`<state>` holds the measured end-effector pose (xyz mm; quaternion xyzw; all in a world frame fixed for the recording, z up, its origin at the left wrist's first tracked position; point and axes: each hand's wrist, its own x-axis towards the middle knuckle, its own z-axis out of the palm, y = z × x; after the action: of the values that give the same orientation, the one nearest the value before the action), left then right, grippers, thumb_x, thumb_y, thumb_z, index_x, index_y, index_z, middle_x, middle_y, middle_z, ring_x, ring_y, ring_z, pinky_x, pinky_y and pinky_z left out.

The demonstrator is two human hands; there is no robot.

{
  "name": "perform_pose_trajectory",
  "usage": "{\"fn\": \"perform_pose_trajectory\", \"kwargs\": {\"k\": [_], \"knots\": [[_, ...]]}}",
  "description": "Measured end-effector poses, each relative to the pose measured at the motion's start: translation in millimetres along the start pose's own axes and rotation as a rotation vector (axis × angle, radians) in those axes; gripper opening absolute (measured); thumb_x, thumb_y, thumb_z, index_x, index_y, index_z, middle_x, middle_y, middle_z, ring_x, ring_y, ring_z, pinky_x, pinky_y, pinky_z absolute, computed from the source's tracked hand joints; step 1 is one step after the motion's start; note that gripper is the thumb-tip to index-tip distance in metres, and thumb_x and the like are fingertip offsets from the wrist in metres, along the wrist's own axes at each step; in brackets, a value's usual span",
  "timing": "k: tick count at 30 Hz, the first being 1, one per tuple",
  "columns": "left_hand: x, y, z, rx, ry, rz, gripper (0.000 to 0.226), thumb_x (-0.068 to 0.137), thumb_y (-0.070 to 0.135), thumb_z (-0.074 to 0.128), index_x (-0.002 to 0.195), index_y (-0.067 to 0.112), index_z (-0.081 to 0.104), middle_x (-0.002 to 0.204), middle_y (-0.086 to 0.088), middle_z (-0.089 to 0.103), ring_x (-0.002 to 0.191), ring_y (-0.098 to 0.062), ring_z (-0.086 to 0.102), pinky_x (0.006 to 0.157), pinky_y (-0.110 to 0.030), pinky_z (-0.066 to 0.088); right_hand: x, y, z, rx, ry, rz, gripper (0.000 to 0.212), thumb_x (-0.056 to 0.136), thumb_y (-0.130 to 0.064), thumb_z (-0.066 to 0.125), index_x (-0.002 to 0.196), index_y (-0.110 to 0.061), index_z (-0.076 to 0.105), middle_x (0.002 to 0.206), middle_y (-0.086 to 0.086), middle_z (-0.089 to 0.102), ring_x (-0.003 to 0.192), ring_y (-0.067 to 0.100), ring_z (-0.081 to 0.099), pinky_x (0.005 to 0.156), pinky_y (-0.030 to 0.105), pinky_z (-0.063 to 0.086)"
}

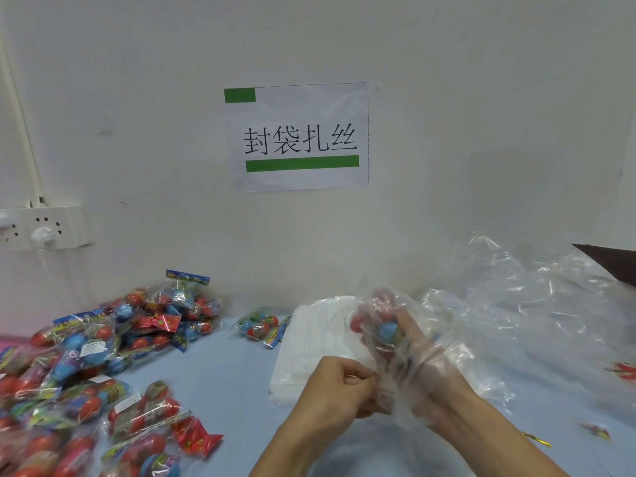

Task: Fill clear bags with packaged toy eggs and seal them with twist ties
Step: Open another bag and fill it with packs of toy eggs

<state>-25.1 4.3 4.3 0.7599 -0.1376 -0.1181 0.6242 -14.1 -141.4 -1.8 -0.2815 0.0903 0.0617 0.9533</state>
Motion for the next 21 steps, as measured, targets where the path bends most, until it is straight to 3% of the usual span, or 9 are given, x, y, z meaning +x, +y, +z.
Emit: {"fn": "perform_pose_trajectory", "kwargs": {"k": [2, 3, 4, 7, 9, 11, 14, 17, 21], "knots": [[-3, 0, 2, 0.078, -0.036, -0.012, 0.012, 0.094, 0.01, 0.061, 0.095, 0.003, 0.071, 0.08, -0.004, 0.078, 0.078, -0.016, 0.076, 0.071, -0.021, 0.053, -4, -2, 0, 0.021, -0.02, 0.085, 0.031, 0.094, -0.024, 0.061, 0.092, 0.004, 0.075, 0.078, 0.012, 0.072, 0.06, 0.023, 0.07, 0.048, 0.035, 0.057], [-4, 1, 3, 0.106, -0.053, -0.02, 0.014, 0.094, 0.01, 0.059, 0.097, 0.003, 0.071, 0.081, -0.002, 0.078, 0.079, -0.016, 0.076, 0.069, -0.02, 0.052, -11, -1, 1, 0.019, -0.021, 0.113, 0.028, 0.099, -0.009, 0.052, 0.097, 0.013, 0.069, 0.071, 0.021, 0.07, 0.053, 0.033, 0.066, 0.043, 0.041, 0.055], [-4, 1, 3, 0.128, -0.061, -0.022, 0.016, 0.094, 0.011, 0.058, 0.099, 0.004, 0.072, 0.084, -0.001, 0.078, 0.08, -0.015, 0.076, 0.068, -0.019, 0.05, -11, -1, -1, 0.032, -0.029, 0.056, 0.027, 0.103, -0.006, 0.045, 0.106, 0.009, 0.067, 0.072, 0.018, 0.07, 0.056, 0.031, 0.066, 0.046, 0.04, 0.055], [-1, 0, -1, 0.158, 0.019, 0.005, 0.018, 0.092, 0.013, 0.058, 0.102, 0.012, 0.073, 0.09, 0.002, 0.078, 0.08, -0.011, 0.074, 0.064, -0.015, 0.05, -12, -2, 15, -0.194, -0.062, -0.066, 0.045, 0.097, -0.048, 0.054, 0.103, -0.01, 0.078, 0.09, 0.005, 0.073, 0.074, 0.019, 0.069, 0.064, 0.034, 0.057], [2, 0, -2, 0.13, 0.18, 0.034, 0.017, 0.092, 0.015, 0.058, 0.106, 0.021, 0.065, 0.1, 0.002, 0.073, 0.088, -0.015, 0.071, 0.068, -0.025, 0.055, -12, -2, 20, -0.27, -0.046, -0.207, 0.049, 0.092, -0.047, 0.061, 0.118, -0.007, 0.074, 0.113, 0.01, 0.074, 0.105, 0.027, 0.071, 0.097, 0.045, 0.055], [3, 3, -4, 0.07, 0.407, 0.142, 0.022, 0.091, 0.014, 0.06, 0.105, 0.029, 0.053, 0.111, 0.003, 0.062, 0.1, -0.016, 0.063, 0.082, -0.033, 0.054, -10, -1, 17, -0.275, -0.017, -0.365, 0.044, 0.09, -0.035, 0.068, 0.125, -0.007, 0.07, 0.124, 0.015, 0.07, 0.118, 0.033, 0.066, 0.111, 0.046, 0.044], [3, 6, -14, 0.195, 0.661, 0.54, 0.042, 0.089, 0.026, 0.065, 0.125, 0.038, 0.046, 0.132, 0.02, 0.046, 0.125, -0.003, 0.042, 0.106, -0.025, 0.038, -11, 5, 13, -0.469, 0.03, -0.526, 0.024, 0.076, -0.029, 0.08, 0.089, -0.009, 0.076, 0.101, 0.018, 0.074, 0.09, 0.028, 0.071, 0.09, 0.036, 0.051], [6, 6, -16, 0.544, 0.593, 0.744, 0.046, 0.085, 0.05, 0.059, 0.13, 0.049, 0.051, 0.143, 0.028, 0.037, 0.136, 0.004, 0.026, 0.11, -0.009, 0.011, -17, 10, 9, -0.999, 0.094, -0.659, 0.02, 0.079, -0.034, 0.084, 0.085, -0.016, 0.077, 0.083, 0.007, 0.077, 0.072, 0.017, 0.07, 0.071, 0.029, 0.057], [8, 0, -9, 0.647, 0.508, 0.81, 0.012, 0.081, 0.025, 0.067, 0.085, 0.025, 0.078, 0.109, 0.015, 0.07, 0.111, -0.017, 0.057, 0.098, -0.03, 0.034, -16, 15, 6, -1.392, 0.225, -0.81, 0.016, 0.09, -0.027, 0.071, 0.077, -0.018, 0.07, 0.066, -0.008, 0.072, 0.054, 0.006, 0.063, 0.053, 0.02, 0.049]]}}
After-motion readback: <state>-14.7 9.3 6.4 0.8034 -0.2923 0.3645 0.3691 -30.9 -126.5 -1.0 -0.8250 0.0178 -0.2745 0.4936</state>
